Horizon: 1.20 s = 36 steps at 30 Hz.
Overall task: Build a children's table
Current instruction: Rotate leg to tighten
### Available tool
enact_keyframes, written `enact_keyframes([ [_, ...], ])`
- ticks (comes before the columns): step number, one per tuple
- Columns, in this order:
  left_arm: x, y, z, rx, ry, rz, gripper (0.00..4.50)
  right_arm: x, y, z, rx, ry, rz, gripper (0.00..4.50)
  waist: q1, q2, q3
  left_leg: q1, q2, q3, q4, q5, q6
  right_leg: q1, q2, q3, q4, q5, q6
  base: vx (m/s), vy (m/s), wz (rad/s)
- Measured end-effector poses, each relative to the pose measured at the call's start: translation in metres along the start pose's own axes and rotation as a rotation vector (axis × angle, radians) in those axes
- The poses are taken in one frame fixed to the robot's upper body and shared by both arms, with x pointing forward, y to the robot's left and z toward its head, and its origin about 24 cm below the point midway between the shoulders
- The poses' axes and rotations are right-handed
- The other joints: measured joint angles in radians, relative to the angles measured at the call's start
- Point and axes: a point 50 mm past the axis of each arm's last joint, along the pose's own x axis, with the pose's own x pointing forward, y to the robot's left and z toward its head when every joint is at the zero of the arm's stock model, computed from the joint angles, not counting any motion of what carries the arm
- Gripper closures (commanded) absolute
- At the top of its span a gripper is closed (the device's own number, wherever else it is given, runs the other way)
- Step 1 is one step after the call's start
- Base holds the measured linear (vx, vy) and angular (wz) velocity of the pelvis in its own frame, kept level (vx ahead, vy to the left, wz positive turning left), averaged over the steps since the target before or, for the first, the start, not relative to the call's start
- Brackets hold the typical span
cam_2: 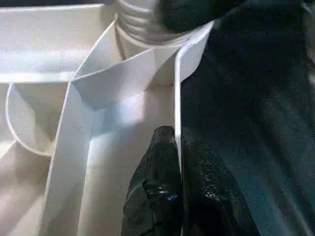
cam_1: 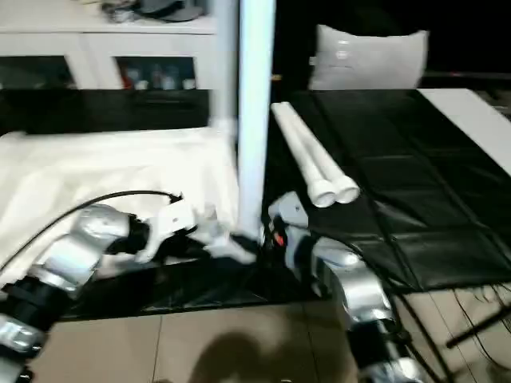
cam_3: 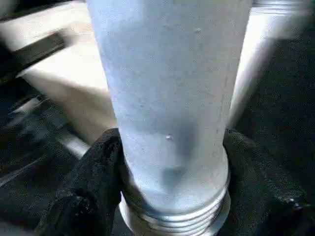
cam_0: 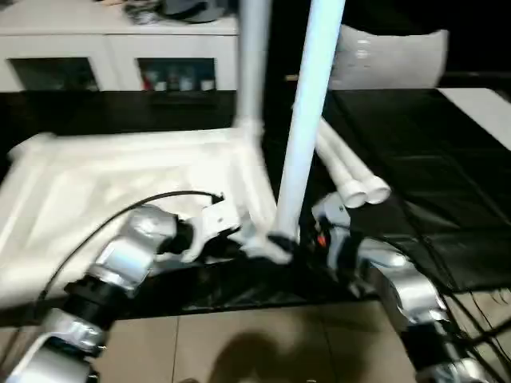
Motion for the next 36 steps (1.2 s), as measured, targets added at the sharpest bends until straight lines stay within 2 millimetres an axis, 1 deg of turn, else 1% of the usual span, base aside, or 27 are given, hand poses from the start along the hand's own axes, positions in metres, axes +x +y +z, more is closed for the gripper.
enact_keyframes([
  [3,0.015,-0.001,0.009,-0.112,-0.026,0.116,4.50,0.012,-0.005,0.004,0.072,-0.027,-0.162,1.83,0.000,0.000,0.000,0.000,0.000,0.000,0.000,0.000,0.000,0.000,0.000,0.000,-0.001,0.001,-0.001,0.000,0.000,0.00],
  [7,0.032,-0.006,0.021,-0.200,-0.062,0.206,4.50,0.018,-0.013,0.007,0.102,-0.048,-0.289,1.83,0.002,0.000,0.000,-0.002,-0.001,0.000,0.000,0.000,0.000,-0.001,0.000,0.001,-0.004,0.002,-0.003,0.000,0.000,0.00],
  [8,0.034,-0.007,0.023,-0.206,-0.064,0.213,4.50,0.018,-0.014,0.008,0.104,-0.052,-0.302,1.49,0.003,0.000,0.000,-0.003,-0.001,0.000,0.000,-0.001,0.001,-0.001,0.000,0.001,-0.004,0.002,-0.003,0.000,0.000,0.00],
  [10,0.034,-0.005,0.025,-0.208,-0.064,0.235,4.50,0.021,-0.013,0.011,0.142,-0.090,-0.312,1.12,0.004,0.000,0.000,-0.006,-0.001,0.000,-0.002,-0.001,0.001,-0.004,0.000,0.001,-0.004,0.011,-0.006,0.000,0.000,0.00],
  [12,0.033,-0.004,0.026,-0.200,-0.064,0.243,4.50,0.022,-0.012,0.013,0.162,-0.114,-0.306,1.06,0.005,0.000,0.000,-0.010,0.000,-0.001,-0.004,-0.001,0.001,-0.007,0.001,-0.001,-0.005,0.011,-0.004,0.000,0.000,0.00],
  [13,0.033,-0.003,0.027,-0.197,-0.063,0.244,4.50,0.023,-0.012,0.013,0.164,-0.117,-0.306,0.89,0.005,0.000,0.000,-0.011,0.000,-0.001,-0.004,-0.001,0.001,-0.008,0.001,-0.001,-0.005,0.011,-0.004,0.000,0.000,0.00],
  [14,0.033,-0.003,0.027,-0.193,-0.061,0.245,4.50,0.023,-0.012,0.013,0.163,-0.119,-0.306,0.89,0.005,0.000,0.000,-0.011,0.000,-0.001,-0.005,-0.001,0.001,-0.008,0.001,-0.002,-0.005,0.011,-0.004,0.000,0.000,0.00],
  [15,0.032,-0.003,0.027,-0.187,-0.058,0.245,4.50,0.023,-0.012,0.014,0.161,-0.122,-0.305,0.61,0.005,0.000,0.000,-0.011,0.000,-0.001,-0.006,-0.001,0.001,-0.009,0.001,-0.002,-0.006,0.011,-0.004,0.000,0.000,0.00],
  [16,0.032,-0.002,0.028,-0.177,-0.055,0.243,4.50,0.023,-0.011,0.014,0.155,-0.127,-0.302,0.61,0.004,0.000,0.000,-0.012,0.000,-0.001,-0.006,-0.001,0.001,-0.009,0.001,-0.002,-0.006,0.011,-0.004,0.000,0.000,0.00],
  [18,0.030,-0.001,0.027,-0.155,-0.051,0.236,4.50,0.021,-0.010,0.012,0.132,-0.131,-0.278,0.52,0.005,0.001,0.000,-0.013,0.000,-0.001,-0.006,-0.001,0.001,-0.010,0.001,-0.002,-0.006,0.011,-0.004,0.000,0.000,0.00],
  [19,0.029,-0.001,0.026,-0.153,-0.049,0.237,4.50,0.021,-0.009,0.011,0.129,-0.132,-0.270,0.26,0.005,0.001,0.001,-0.013,0.000,-0.001,-0.006,-0.001,0.001,-0.010,0.002,-0.002,-0.006,0.011,-0.004,0.000,0.000,0.00],
  [20,0.028,0.000,0.026,-0.148,-0.049,0.235,4.50,0.019,-0.009,0.011,0.120,-0.132,-0.260,0.26,0.005,0.001,0.001,-0.013,0.000,-0.001,-0.006,-0.001,0.001,-0.010,0.001,-0.002,-0.006,0.011,-0.004,0.000,0.000,0.00],
  [22,0.025,0.001,0.024,-0.122,-0.048,0.220,4.50,0.013,-0.009,0.009,0.086,-0.122,-0.217,0.07,0.007,0.002,0.001,-0.013,0.000,-0.001,-0.006,-0.001,0.001,-0.010,0.001,-0.002,-0.006,0.011,-0.004,0.000,0.000,0.00],
  [24,0.021,0.003,0.021,-0.083,-0.045,0.194,4.50,0.004,-0.010,0.006,0.053,-0.111,-0.179,0.03,0.010,0.002,0.001,-0.013,0.000,-0.001,-0.006,-0.001,0.001,-0.010,0.001,-0.002,-0.006,0.011,-0.004,0.000,0.000,0.00],
  [27,0.015,0.005,0.016,-0.028,-0.043,0.140,4.50,-0.009,-0.011,0.002,0.002,-0.078,-0.095,0.03,0.019,0.003,0.002,-0.013,0.000,-0.001,-0.006,-0.001,0.001,-0.010,0.001,-0.003,-0.007,0.011,-0.004,0.000,0.000,0.00],
  [29,0.011,0.005,0.013,-0.001,-0.041,0.117,4.50,-0.013,-0.011,0.002,-0.016,-0.067,-0.058,0.03,0.023,0.003,0.002,-0.013,0.000,-0.001,-0.006,-0.001,0.001,-0.010,0.001,-0.003,-0.007,0.011,-0.004,0.000,0.000,0.00],
  [30,0.007,0.006,0.011,0.045,-0.034,0.079,4.50,-0.022,-0.014,0.003,-0.046,-0.051,-0.013,0.03,0.030,0.004,0.003,-0.014,0.000,-0.001,-0.006,-0.001,0.001,-0.010,0.001,-0.003,-0.007,0.011,-0.004,0.000,0.000,0.00],
  [32,0.004,0.005,0.009,0.072,-0.030,0.043,4.50,-0.026,-0.015,0.004,-0.065,-0.044,0.025,0.03,0.034,0.004,0.003,-0.014,0.000,-0.001,-0.006,-0.001,0.001,-0.009,0.001,-0.003,-0.007,0.011,-0.004,0.000,0.000,0.00],
  [36,-0.004,0.002,0.005,0.165,0.003,-0.071,4.50,-0.037,-0.012,0.009,-0.168,0.002,0.183,0.03,0.046,0.004,0.003,-0.013,0.000,-0.001,-0.005,-0.001,0.001,-0.008,0.000,-0.003,-0.007,0.011,-0.004,0.000,0.000,0.00],
])
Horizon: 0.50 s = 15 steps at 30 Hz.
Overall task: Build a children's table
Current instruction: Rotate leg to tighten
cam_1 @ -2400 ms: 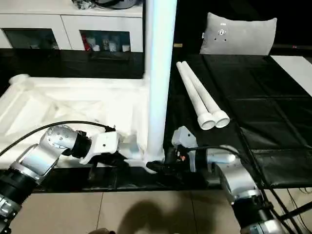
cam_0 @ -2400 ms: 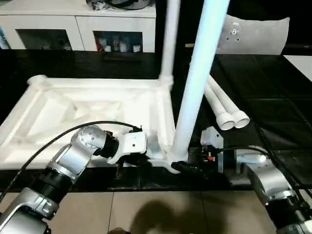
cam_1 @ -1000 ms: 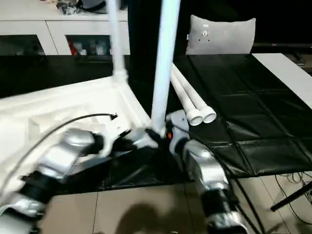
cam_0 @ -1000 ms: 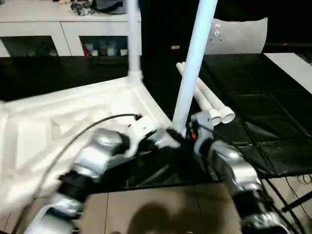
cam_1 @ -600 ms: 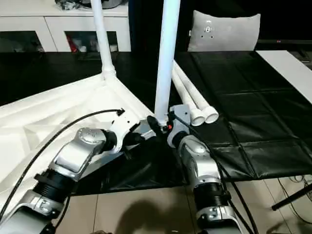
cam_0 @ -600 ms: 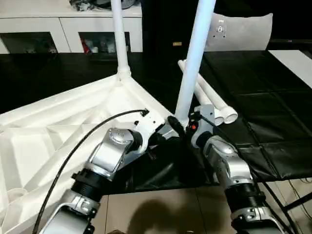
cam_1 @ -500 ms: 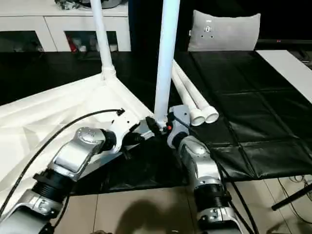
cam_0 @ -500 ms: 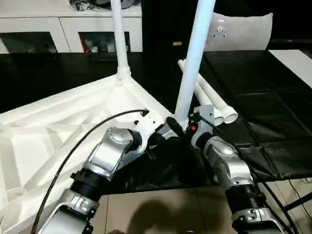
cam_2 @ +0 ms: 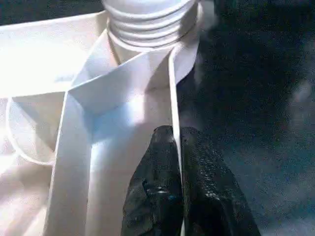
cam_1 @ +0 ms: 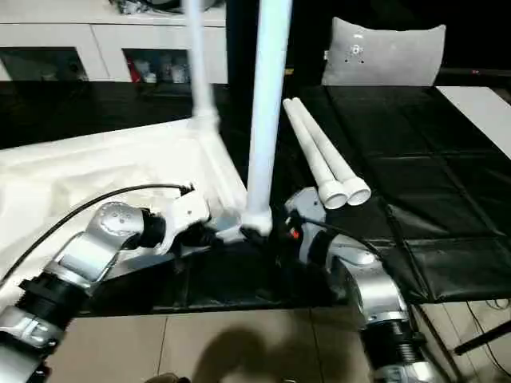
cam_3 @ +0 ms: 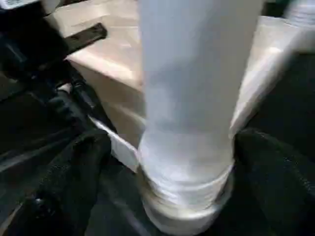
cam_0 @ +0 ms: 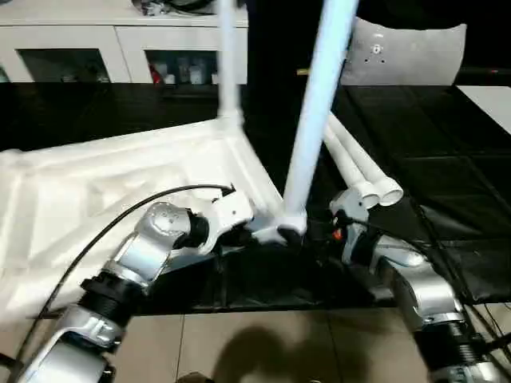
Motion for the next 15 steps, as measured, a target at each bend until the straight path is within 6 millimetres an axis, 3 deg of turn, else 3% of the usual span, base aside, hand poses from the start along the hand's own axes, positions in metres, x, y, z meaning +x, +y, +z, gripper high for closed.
enact_keyframes([
  [3,-0.004,-0.003,-0.002,0.058,0.015,-0.077,4.50,-0.002,0.005,0.000,-0.045,0.026,0.109,0.03,0.003,0.000,0.000,0.002,0.000,0.000,0.000,0.000,0.000,0.001,0.000,0.000,0.000,0.000,0.000,0.000,0.000,0.00],
  [9,-0.012,-0.001,-0.004,0.145,0.046,-0.194,4.50,-0.002,0.009,0.003,-0.102,0.072,0.273,0.52,0.011,-0.001,0.000,0.002,0.001,0.000,0.000,0.000,0.000,0.001,0.000,0.000,0.001,0.000,0.000,0.000,0.000,0.00],
  [15,-0.013,0.000,-0.004,0.185,0.055,-0.243,4.50,-0.002,0.011,0.004,-0.110,0.079,0.322,1.15,0.013,-0.002,0.000,0.002,0.001,0.001,0.000,0.000,0.000,0.001,0.000,0.000,0.001,0.000,0.000,0.000,0.000,0.00],
])
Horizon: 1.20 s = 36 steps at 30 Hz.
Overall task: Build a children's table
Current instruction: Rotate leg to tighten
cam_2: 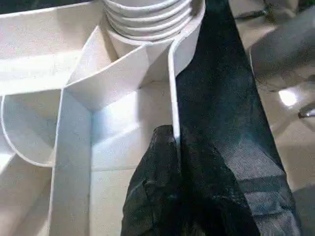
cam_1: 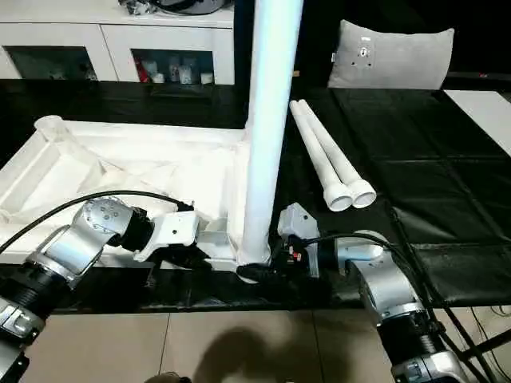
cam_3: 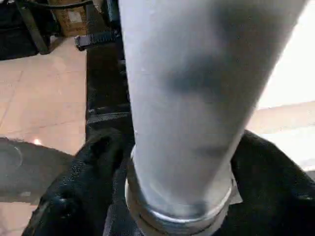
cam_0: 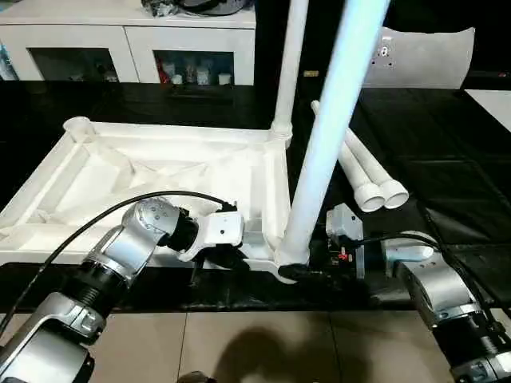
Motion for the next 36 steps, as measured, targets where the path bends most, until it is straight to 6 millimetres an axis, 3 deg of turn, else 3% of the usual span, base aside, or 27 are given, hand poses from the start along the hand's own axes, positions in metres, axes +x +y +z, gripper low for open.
enact_keyframes([
  [8,-0.002,0.002,-0.002,0.032,0.004,-0.033,4.50,0.001,-0.001,0.001,0.002,0.001,0.037,1.81,0.000,-0.002,-0.001,0.000,0.000,0.000,0.001,0.000,0.000,0.000,0.000,0.000,0.001,0.000,0.000,0.000,0.000,0.00],
  [23,-0.002,-0.001,-0.005,-0.022,-0.022,-0.030,4.50,0.005,0.006,-0.004,0.087,-0.039,0.031,1.95,0.001,-0.002,-0.001,0.001,0.000,0.000,0.001,0.000,0.000,0.001,0.000,0.000,0.001,0.000,0.000,0.000,0.000,0.00],
  [28,0.001,-0.001,-0.007,-0.207,-0.049,0.096,4.50,0.017,0.003,-0.006,0.232,-0.113,-0.153,2.01,-0.016,-0.002,-0.001,0.006,0.000,0.000,0.003,0.001,-0.001,0.002,0.000,0.001,0.003,-0.001,0.003,0.000,0.000,0.00],
  [33,0.018,0.002,0.003,-0.387,-0.088,0.297,4.50,0.029,-0.013,-0.008,0.341,-0.176,-0.474,2.07,-0.056,-0.002,-0.002,0.010,-0.001,0.001,0.004,0.001,-0.002,0.003,0.000,0.002,0.001,-0.002,0.004,0.000,0.000,0.00],
  [36,0.029,0.005,0.011,-0.458,-0.112,0.369,4.50,0.032,-0.022,-0.006,0.378,-0.180,-0.589,2.07,-0.059,-0.004,-0.001,0.010,0.000,0.001,0.004,0.001,-0.002,0.003,0.000,0.002,0.000,-0.002,0.004,0.000,0.000,0.00],
])
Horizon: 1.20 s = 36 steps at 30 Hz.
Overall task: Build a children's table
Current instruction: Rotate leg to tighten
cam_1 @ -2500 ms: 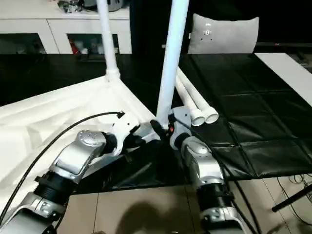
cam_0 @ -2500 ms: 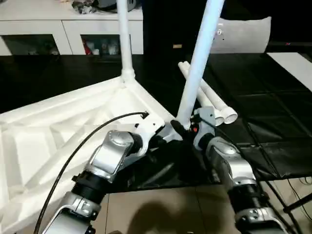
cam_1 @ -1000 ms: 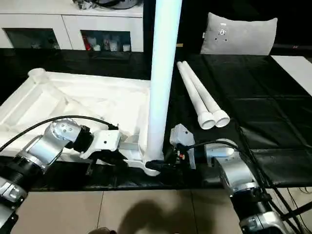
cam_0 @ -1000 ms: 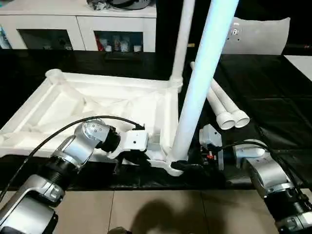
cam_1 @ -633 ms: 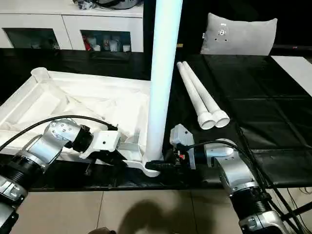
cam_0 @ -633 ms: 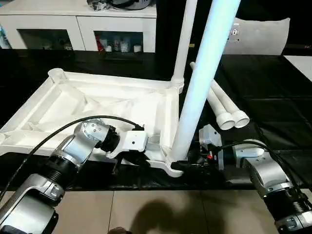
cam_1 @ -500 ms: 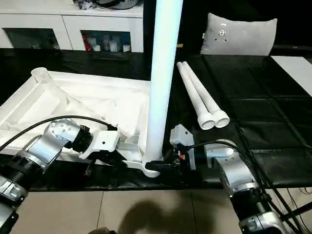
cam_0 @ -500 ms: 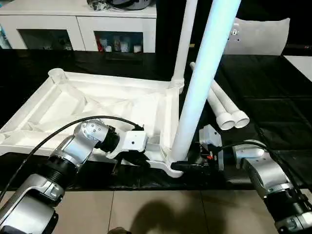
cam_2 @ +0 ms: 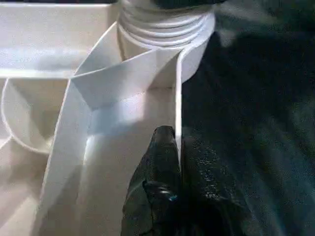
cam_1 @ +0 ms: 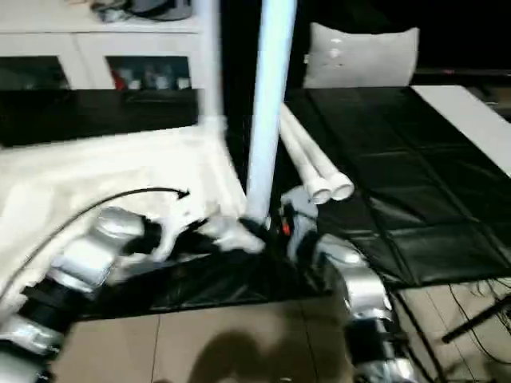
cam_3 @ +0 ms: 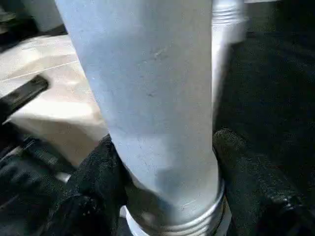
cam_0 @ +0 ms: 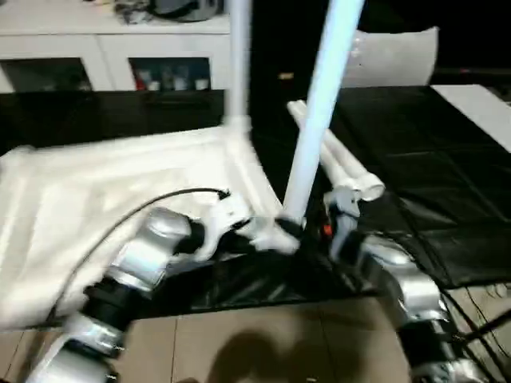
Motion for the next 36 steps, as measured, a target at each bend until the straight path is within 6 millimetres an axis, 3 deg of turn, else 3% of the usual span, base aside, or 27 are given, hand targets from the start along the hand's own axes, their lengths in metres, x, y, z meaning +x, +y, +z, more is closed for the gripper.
enact_keyframes([
  [3,0.017,-0.004,0.010,-0.096,-0.028,0.147,4.50,0.018,-0.004,0.007,0.051,-0.026,-0.180,2.07,0.001,0.000,0.000,-0.001,0.000,0.000,0.000,0.000,0.000,-0.001,0.000,0.000,0.000,0.000,0.000,0.000,0.000,0.00],
  [6,0.024,-0.006,0.017,-0.112,-0.036,0.187,4.50,0.024,-0.005,0.010,0.054,-0.049,-0.248,2.07,0.001,0.000,0.000,-0.005,0.000,0.000,-0.001,0.000,0.000,-0.004,0.000,0.000,0.000,0.001,0.000,0.000,0.000,0.00],
  [8,0.023,-0.005,0.020,-0.104,-0.038,0.196,4.50,0.026,-0.004,0.012,0.051,-0.064,-0.259,2.07,0.003,0.000,0.000,-0.010,0.000,-0.001,-0.002,0.000,0.000,-0.007,0.001,-0.001,0.000,0.005,-0.003,0.000,0.000,0.00],
  [9,0.023,-0.005,0.020,-0.101,-0.037,0.200,4.50,0.027,-0.004,0.012,0.053,-0.074,-0.264,1.73,0.006,0.000,0.000,-0.011,0.000,-0.001,-0.004,0.000,0.000,-0.008,0.001,-0.002,0.000,0.006,-0.005,0.000,0.000,0.00],
  [13,0.021,-0.003,0.021,-0.073,-0.031,0.197,4.50,0.027,-0.004,0.013,0.058,-0.087,-0.263,1.73,0.009,0.000,0.000,-0.012,0.001,-0.002,-0.007,0.000,0.000,-0.009,0.001,-0.004,-0.001,0.006,-0.004,0.000,0.000,0.00],
  [15,0.019,-0.002,0.020,-0.056,-0.029,0.193,4.50,0.027,-0.003,0.013,0.059,-0.089,-0.256,1.34,0.008,0.000,0.000,-0.012,0.001,-0.002,-0.007,0.000,0.000,-0.010,0.001,-0.004,-0.001,0.005,-0.004,0.000,0.000,0.00],
  [17,0.016,0.000,0.019,-0.030,-0.026,0.183,4.50,0.025,-0.002,0.011,0.070,-0.102,-0.227,1.32,0.009,0.001,0.001,-0.012,0.001,-0.002,-0.007,0.000,0.000,-0.010,0.001,-0.004,-0.001,0.006,-0.004,0.000,0.000,0.00],
  [23,0.006,0.007,0.010,0.053,-0.017,0.148,4.50,0.002,-0.005,0.001,-0.011,-0.082,-0.099,0.73,0.026,0.002,0.001,-0.013,0.000,-0.002,-0.007,0.000,0.000,-0.009,0.001,-0.004,-0.002,0.005,-0.004,0.000,0.000,0.00],
  [24,0.003,0.009,0.008,0.071,-0.016,0.138,4.50,-0.003,-0.005,-0.001,-0.038,-0.074,-0.060,0.48,0.026,0.002,0.001,-0.013,0.000,-0.002,-0.007,0.000,0.000,-0.009,0.001,-0.004,-0.002,0.005,-0.004,0.000,0.000,0.00],
  [30,-0.015,0.014,-0.003,0.174,-0.003,0.017,4.50,-0.030,-0.014,-0.003,-0.166,0.040,0.133,0.07,0.032,0.002,0.002,-0.013,0.001,-0.002,-0.007,0.000,0.000,-0.010,0.001,-0.004,-0.002,0.005,-0.004,0.000,0.000,0.00],
  [36,-0.027,0.011,-0.010,0.286,0.033,-0.128,4.50,-0.040,-0.014,0.003,-0.241,0.094,0.297,0.07,0.045,0.002,0.002,-0.013,0.001,-0.002,-0.005,0.000,0.000,-0.008,0.000,-0.004,-0.002,0.006,-0.004,0.000,0.000,0.00],
])
